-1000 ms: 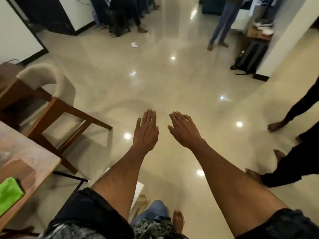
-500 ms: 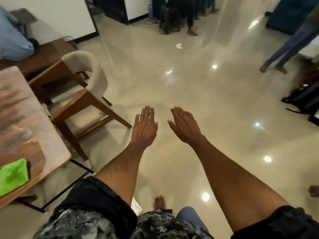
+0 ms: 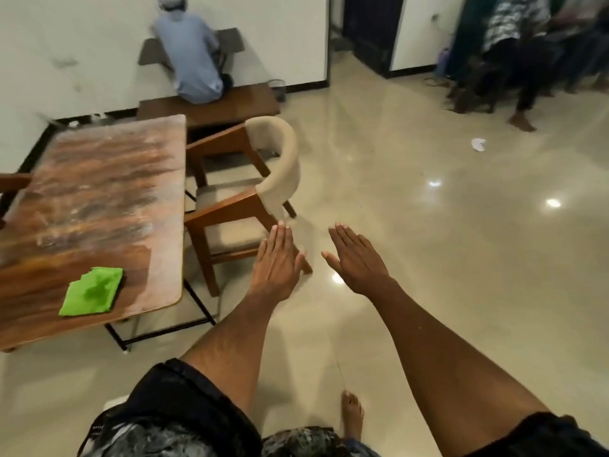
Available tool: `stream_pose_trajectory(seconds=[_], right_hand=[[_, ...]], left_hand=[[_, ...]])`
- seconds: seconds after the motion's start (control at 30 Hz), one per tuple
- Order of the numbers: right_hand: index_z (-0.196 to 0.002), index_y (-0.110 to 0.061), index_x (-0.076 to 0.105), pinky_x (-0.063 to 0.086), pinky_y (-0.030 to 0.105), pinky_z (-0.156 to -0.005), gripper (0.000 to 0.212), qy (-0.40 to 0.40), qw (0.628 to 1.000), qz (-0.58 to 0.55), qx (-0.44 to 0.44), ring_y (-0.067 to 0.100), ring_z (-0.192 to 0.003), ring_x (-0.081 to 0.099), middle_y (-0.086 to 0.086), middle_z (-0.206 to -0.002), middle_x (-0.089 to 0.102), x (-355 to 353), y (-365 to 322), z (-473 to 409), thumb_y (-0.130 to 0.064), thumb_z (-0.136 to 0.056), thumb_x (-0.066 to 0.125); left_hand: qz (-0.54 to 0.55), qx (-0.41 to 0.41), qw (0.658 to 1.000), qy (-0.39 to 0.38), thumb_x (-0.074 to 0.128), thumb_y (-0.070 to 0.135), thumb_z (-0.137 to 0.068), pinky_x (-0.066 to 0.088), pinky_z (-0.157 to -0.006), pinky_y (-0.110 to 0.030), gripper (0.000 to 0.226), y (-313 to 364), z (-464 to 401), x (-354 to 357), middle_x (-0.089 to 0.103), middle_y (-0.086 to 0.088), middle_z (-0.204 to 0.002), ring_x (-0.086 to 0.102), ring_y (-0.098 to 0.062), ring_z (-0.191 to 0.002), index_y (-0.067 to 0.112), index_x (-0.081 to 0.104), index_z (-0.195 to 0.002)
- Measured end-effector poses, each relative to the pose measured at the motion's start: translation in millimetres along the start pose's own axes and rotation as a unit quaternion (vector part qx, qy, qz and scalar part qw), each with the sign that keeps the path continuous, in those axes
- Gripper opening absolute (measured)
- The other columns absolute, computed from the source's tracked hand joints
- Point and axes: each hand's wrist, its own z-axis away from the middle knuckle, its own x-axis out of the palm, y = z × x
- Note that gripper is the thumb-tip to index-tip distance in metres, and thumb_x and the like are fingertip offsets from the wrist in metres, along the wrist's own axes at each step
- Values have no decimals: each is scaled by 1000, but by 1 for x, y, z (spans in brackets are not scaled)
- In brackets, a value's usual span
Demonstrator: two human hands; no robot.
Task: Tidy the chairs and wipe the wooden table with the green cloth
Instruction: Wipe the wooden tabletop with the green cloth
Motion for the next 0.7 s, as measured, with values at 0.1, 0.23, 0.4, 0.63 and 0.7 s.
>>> stream_pose_trajectory(seconds=[0.1,0.23,0.4,0.63,0.7], right_hand=[[-168,-10,19,15,41,-131,98,-21,998,-3,-59,23,-165,12,10,-177,15,-4,-6,-47,-69,-94,-5],[-168,-9,23,21,46,-131,103,-43,988,-3,-146,26,-164,18,11,-175,21,8,-33,-96,-74,-95,-10],[-169,-12,18,15,41,-131,103,-84,974,11,-209,23,-165,13,10,-177,15,32,-71,-158,-73,-91,-11],[-170,-13,9,9,40,-132,90,-94,956,29,-276,21,-165,4,7,-178,6,29,-139,-263,-69,-100,-3],[-170,-13,9,9,40,-132,76,-78,949,44,-301,22,-165,6,8,-178,8,18,-162,-294,-60,-110,11]], left_hand=[[17,-65,997,25,15,55,-113,-7,-131,-39,73,-22,-13,-7,-11,-5,-178,-12,-19,-164,13,-4,-170],[19,-158,987,17,15,53,-113,-8,-131,-39,72,-61,-12,-5,-11,-7,-178,-12,-19,-164,12,-4,-170],[21,-246,969,12,12,53,-113,-5,-133,-42,72,-118,-19,-5,-16,-7,-177,-14,-21,-164,12,-10,-169],[32,-318,946,44,19,49,-114,2,-133,-45,70,-210,-64,-39,0,-14,-178,-1,-26,-165,8,6,-170],[44,-325,943,60,21,47,-115,5,-133,-47,68,-230,-77,-52,3,-13,-178,1,-27,-165,8,9,-169]])
